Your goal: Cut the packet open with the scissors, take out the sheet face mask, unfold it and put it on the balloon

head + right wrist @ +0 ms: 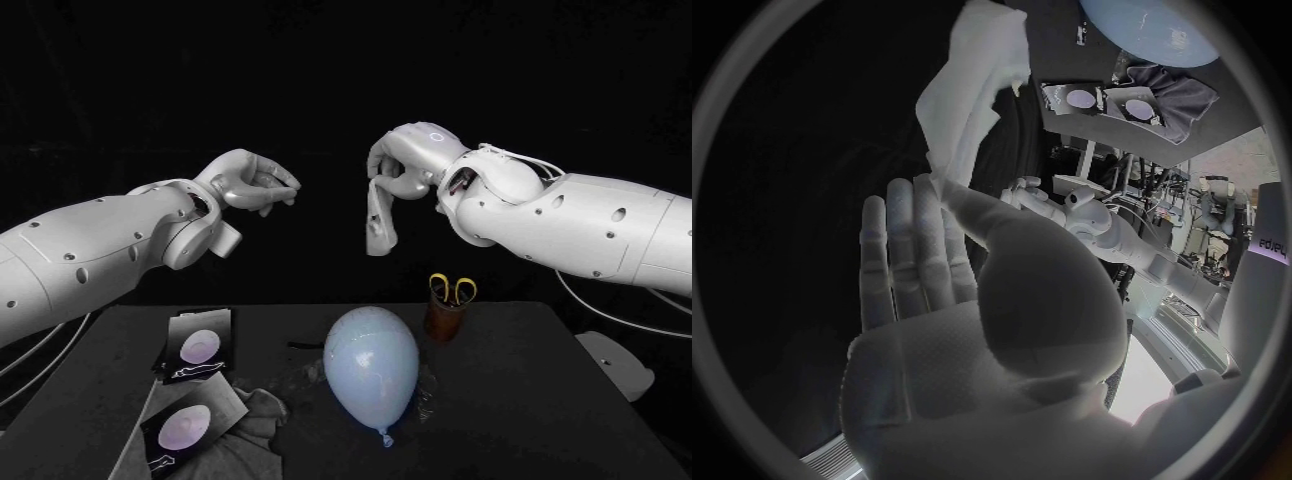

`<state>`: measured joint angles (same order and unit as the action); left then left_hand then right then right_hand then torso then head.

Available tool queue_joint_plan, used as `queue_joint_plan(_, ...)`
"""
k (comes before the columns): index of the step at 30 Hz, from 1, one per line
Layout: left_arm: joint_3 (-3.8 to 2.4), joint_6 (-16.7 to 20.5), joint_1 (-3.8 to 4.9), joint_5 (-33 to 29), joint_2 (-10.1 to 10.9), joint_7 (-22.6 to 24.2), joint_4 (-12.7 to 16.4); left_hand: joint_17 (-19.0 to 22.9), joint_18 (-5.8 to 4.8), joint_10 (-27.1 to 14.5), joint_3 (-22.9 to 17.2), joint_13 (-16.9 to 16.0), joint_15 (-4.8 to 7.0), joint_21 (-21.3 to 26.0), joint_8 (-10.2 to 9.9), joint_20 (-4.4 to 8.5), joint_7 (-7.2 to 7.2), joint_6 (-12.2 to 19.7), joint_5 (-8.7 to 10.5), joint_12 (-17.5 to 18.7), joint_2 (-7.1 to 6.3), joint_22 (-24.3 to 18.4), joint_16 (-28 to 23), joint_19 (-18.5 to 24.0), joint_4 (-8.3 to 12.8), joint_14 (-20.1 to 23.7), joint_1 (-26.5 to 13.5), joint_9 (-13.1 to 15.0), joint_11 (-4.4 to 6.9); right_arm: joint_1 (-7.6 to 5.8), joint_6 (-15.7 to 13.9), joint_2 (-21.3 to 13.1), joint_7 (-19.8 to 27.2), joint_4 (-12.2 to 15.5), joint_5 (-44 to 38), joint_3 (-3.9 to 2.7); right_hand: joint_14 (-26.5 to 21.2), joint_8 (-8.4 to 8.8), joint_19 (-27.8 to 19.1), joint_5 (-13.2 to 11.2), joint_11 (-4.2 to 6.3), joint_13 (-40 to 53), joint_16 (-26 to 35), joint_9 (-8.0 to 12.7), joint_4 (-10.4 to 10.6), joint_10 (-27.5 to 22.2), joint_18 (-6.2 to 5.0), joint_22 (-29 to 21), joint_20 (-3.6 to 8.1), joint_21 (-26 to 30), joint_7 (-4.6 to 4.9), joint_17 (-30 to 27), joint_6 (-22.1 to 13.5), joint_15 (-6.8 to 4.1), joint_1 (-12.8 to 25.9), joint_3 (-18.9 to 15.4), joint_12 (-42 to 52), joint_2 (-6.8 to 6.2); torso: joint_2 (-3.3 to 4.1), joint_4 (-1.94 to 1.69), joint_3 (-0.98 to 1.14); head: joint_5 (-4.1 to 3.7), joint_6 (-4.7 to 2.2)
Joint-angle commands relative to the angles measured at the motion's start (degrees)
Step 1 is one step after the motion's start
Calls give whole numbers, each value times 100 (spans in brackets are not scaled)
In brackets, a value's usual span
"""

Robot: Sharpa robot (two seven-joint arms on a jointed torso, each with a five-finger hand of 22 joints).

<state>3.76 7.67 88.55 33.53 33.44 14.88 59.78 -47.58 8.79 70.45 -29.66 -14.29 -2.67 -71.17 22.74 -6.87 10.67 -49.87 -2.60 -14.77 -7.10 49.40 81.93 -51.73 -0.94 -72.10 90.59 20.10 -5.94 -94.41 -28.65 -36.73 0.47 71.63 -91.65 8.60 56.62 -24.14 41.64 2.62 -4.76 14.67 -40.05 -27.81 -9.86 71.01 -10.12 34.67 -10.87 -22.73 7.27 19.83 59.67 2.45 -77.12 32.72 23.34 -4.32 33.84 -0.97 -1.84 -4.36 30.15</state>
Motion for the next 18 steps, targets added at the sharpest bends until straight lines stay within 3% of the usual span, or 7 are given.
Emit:
queue_joint_plan(1,-98,313,-10,102,26,226,45,58,76,-13,-347,-31,116,-59,-31,5,-11,-14,-18,-20,11,40,8,-68,297,-125,-52,-16,28,-18,251,-25,77,20,-115,-2,32,-13,38,14,152,12,32,-4,44,184,-38,7,-15,-24,1,-7,27,-1,-69,-11,-33,13,16,26,0,-1,-9)
queue_joint_plan(5,-123,303,7,102,27,237,75,33,68,-14,-421,-81,108,-95,-78,3,8,47,-17,-18,-3,67,6,-109,339,-151,-97,-43,15,-24,623,-52,195,109,-12,34,51,-12,47,14,154,22,42,-3,73,196,-37,16,-13,-28,0,-5,33,-2,-69,-19,-45,1,-26,8,3,3,-10)
queue_joint_plan(8,-140,313,15,17,2,273,93,0,74,-14,-434,-101,106,-86,-62,0,3,12,-17,-17,-9,41,13,-81,347,-171,-126,-39,16,3,632,-47,151,211,21,58,49,-8,48,14,153,24,50,-1,81,193,-37,19,-12,-28,1,-6,30,-1,-74,-19,-53,-1,-5,23,9,14,-27)
queue_joint_plan(9,-138,302,17,-10,-14,264,77,22,75,-14,-437,-103,106,-84,-62,0,2,13,-17,-17,-7,36,8,-77,349,-163,-126,-40,17,13,599,-41,97,232,28,63,49,-7,48,14,153,25,54,-1,84,191,-38,20,-11,-28,1,-6,29,-1,-76,-18,-57,-2,-4,26,11,-34,-20)
queue_joint_plan(14,-38,296,-7,-104,-8,190,164,-83,107,-41,-472,-131,109,-24,-24,1,-10,-62,-20,-6,-5,-93,21,51,368,-200,-150,-29,20,33,376,-51,-228,304,52,69,72,-8,65,14,160,38,66,0,95,213,-41,39,1,-42,-7,-4,42,-8,-107,-15,-67,-14,-34,20,17,-98,-45)
queue_joint_plan(15,-21,327,-26,-135,7,190,210,8,133,-55,-487,-142,113,34,11,3,-22,-136,-22,1,-8,-206,-10,168,375,-152,-163,-18,26,35,334,-56,-293,312,62,69,81,-9,70,14,162,43,70,-1,102,223,-42,46,5,-47,-10,-3,49,-9,-113,-15,-70,-21,-34,24,16,-97,-45)
queue_joint_plan(18,22,528,-154,-299,63,234,375,1051,191,-120,-585,-176,121,275,-3,13,-30,-222,-18,60,-51,-531,-435,559,387,408,-292,-48,28,39,155,-60,-523,326,231,69,94,-10,75,14,165,49,74,0,111,234,-40,54,7,-53,-13,0,56,-14,-119,-14,-75,-28,-26,30,13,-84,-23)
